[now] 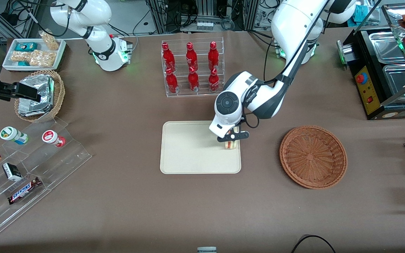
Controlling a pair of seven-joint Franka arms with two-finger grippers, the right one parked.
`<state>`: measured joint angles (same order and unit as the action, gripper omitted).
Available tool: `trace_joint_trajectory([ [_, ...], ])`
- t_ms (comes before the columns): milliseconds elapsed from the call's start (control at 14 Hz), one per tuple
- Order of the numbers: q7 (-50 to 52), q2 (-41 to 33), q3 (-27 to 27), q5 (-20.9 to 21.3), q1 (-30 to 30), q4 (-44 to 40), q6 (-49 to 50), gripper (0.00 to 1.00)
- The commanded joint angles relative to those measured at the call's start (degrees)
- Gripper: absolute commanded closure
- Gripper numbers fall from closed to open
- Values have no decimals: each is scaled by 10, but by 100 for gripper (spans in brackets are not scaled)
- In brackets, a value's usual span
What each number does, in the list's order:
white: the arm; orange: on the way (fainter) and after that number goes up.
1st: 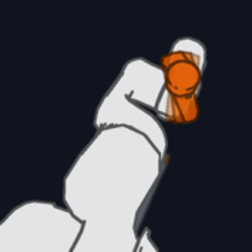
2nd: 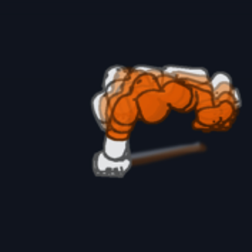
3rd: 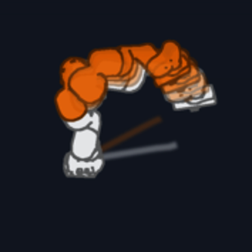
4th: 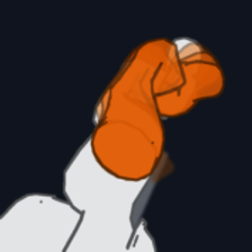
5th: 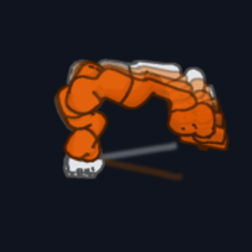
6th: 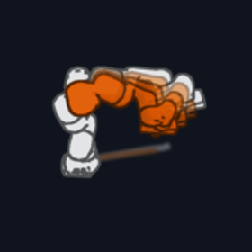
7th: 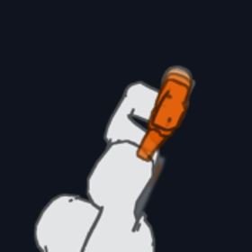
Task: Place sandwich from basket to tray
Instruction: 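Lower the sandwich upright onto the tray and open the left gripper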
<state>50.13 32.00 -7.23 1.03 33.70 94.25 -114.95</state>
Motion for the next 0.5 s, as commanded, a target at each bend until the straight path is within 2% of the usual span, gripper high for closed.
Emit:
trace_joint_trajectory([
  [0,74,18,3,-3,22,-37,-31,85],
  [286,89,36,2,-5,32,-44,-35,84],
  [429,120,67,2,-3,46,-88,-35,84],
])
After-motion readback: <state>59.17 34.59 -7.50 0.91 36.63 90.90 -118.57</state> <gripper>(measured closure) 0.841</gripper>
